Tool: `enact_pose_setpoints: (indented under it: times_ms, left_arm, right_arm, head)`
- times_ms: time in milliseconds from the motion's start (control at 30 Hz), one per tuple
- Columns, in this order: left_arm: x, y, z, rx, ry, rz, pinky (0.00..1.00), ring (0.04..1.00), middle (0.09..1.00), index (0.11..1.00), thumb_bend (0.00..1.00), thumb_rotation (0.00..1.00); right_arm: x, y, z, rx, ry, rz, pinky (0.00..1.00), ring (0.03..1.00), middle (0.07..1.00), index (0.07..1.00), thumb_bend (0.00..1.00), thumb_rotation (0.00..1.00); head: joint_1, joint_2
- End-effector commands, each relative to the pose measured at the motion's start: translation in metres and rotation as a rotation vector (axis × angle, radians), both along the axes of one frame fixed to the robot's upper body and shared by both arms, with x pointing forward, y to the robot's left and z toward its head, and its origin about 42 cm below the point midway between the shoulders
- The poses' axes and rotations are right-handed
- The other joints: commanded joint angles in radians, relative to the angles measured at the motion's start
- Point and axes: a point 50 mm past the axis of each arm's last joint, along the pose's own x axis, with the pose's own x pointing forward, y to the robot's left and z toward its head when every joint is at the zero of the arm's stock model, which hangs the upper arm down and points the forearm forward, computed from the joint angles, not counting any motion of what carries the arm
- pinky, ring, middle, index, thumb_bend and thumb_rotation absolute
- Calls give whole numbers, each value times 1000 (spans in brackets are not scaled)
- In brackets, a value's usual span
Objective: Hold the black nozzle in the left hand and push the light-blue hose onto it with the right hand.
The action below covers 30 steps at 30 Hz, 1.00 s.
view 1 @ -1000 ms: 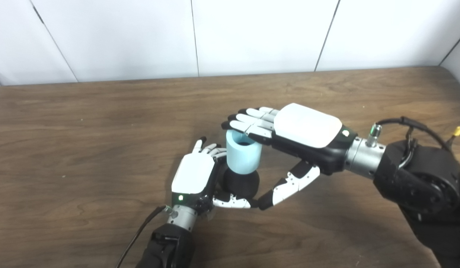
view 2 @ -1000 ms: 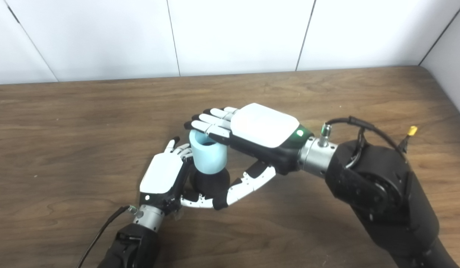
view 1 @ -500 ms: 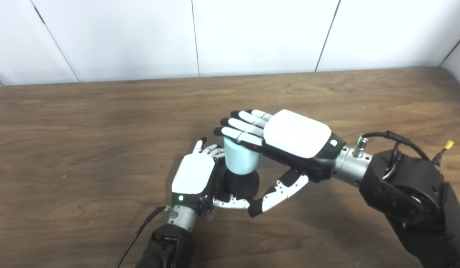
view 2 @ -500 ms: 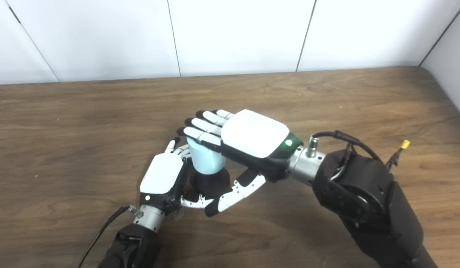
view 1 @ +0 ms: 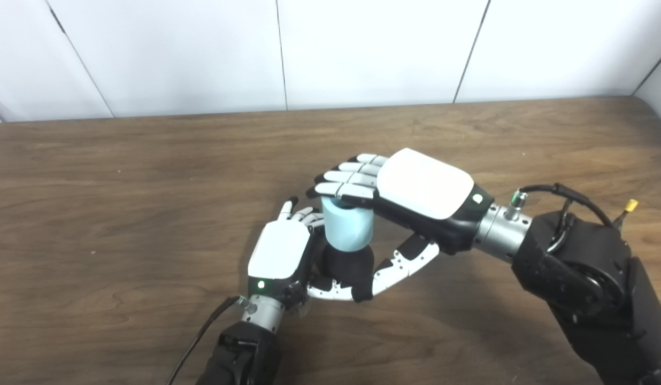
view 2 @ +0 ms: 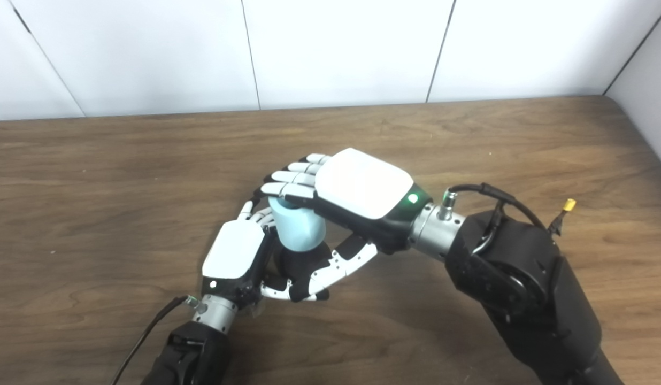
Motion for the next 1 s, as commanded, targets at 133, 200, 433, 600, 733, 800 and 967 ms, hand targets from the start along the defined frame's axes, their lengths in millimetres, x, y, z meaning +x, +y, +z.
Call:
enact_pose_setpoints:
  times_ms: [133, 200, 433, 600, 733, 800, 967]
  left_arm:
    - [-8, -4, -8, 20, 67, -32, 1000, 858, 757, 482, 522, 47]
    - [-8, -4, -7, 17, 67, -32, 1000, 857, 756, 482, 521, 47]
    - [-7, -3, -6, 15, 66, -28, 1000, 857, 756, 482, 522, 48]
    - [-8, -3, -7, 27, 60, -28, 1000, 855, 753, 482, 524, 50]
    - [-8, -3, -7, 26, 59, -27, 1000, 855, 754, 482, 524, 50]
    - [-8, -3, -7, 26, 59, -28, 1000, 854, 753, 481, 524, 50]
    - [-8, -2, -6, 29, 59, -28, 1000, 854, 754, 482, 524, 50]
  right_arm:
    - [-1, -4, -3, -67, 49, 18, 750, 708, 714, 683, 688, 918]
    - [-1, -4, -4, -67, 55, 19, 730, 684, 688, 663, 676, 884]
    - [-3, -3, -14, -114, 156, -14, 806, 779, 786, 753, 700, 892]
    - [-3, -5, -25, -140, 208, -38, 868, 883, 873, 853, 719, 911]
    - [-4, -8, -33, -141, 212, -47, 890, 912, 895, 881, 720, 912]
    - [-4, -8, -36, -140, 216, -51, 905, 914, 900, 890, 719, 920]
    - [-3, -10, -43, -139, 222, -64, 922, 915, 898, 894, 723, 928]
  head:
    - [-2, 6]
    - [-1, 7]
    - [1, 9]
    - [1, 10]
    - [1, 11]
    - [1, 11]
    - [0, 12]
